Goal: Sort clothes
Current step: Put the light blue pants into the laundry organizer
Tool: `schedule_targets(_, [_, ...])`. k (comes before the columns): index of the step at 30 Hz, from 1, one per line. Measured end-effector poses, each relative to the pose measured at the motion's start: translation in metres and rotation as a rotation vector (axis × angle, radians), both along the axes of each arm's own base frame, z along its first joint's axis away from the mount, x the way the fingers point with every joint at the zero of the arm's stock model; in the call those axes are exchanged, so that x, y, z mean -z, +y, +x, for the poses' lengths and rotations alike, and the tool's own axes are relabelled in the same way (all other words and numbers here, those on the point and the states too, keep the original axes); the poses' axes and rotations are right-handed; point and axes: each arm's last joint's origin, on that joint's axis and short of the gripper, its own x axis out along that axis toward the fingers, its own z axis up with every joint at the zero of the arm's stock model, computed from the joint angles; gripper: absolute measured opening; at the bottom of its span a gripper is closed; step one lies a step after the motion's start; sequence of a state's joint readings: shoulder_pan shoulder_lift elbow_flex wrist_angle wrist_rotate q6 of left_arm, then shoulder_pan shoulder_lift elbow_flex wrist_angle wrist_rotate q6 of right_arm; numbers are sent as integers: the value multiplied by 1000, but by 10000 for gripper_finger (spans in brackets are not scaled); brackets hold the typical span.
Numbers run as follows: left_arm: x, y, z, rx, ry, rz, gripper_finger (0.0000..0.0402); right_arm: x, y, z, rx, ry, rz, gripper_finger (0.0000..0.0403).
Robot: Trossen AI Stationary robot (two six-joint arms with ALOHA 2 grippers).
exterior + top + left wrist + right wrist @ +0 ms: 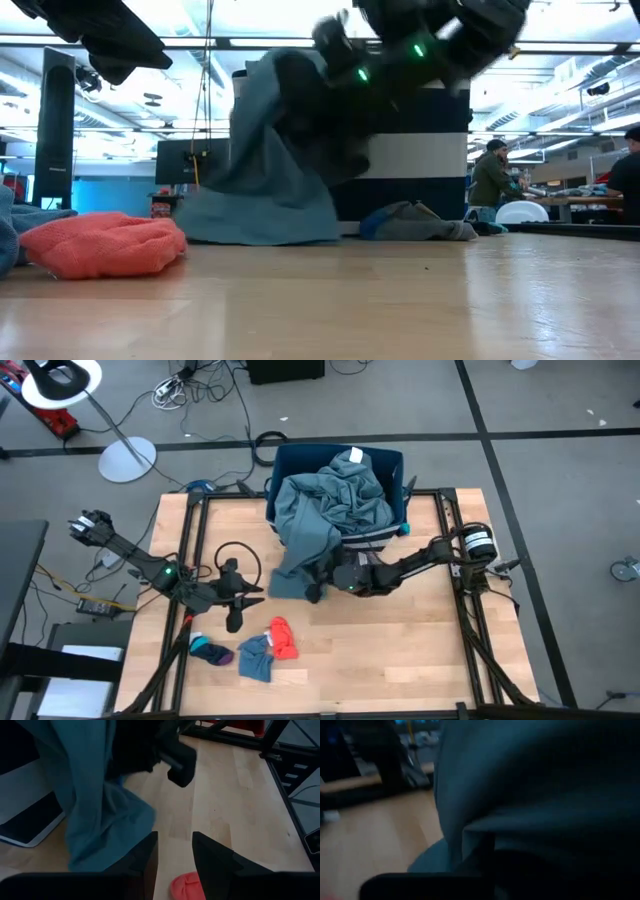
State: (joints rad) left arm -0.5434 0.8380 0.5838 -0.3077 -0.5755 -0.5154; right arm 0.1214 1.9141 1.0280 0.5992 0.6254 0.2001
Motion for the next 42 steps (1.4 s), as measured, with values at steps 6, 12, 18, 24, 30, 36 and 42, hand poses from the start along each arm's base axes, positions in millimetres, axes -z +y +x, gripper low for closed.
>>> schedule_targets(6, [1, 0, 0, -6, 5, -9, 126, -64, 10, 17, -44, -62, -148, 7])
schedule_targets(12, [1, 0, 0, -3, 11, -9, 126, -141, 10, 10, 34, -50, -327, 4])
schedule_targets(18, [1, 0, -1, -2, 11, -9, 126, -210, -28, -4, 180, -11, -401, 4])
schedule_targets(24, [1, 0, -1, 1, 13, -9, 126, -256, -71, -17, 313, 43, -406, 4])
schedule_targets(30, [2, 0, -1, 1, 25, -2, 126, -289, -92, -33, 402, 84, -394, 4])
schedule_targets(36, [2, 0, -1, 1, 25, -2, 126, -267, -121, -45, 335, 238, -196, 3])
schedule_targets(42, [2, 0, -1, 1, 24, -2, 126, -236, -164, -55, 262, 288, 146, 3])
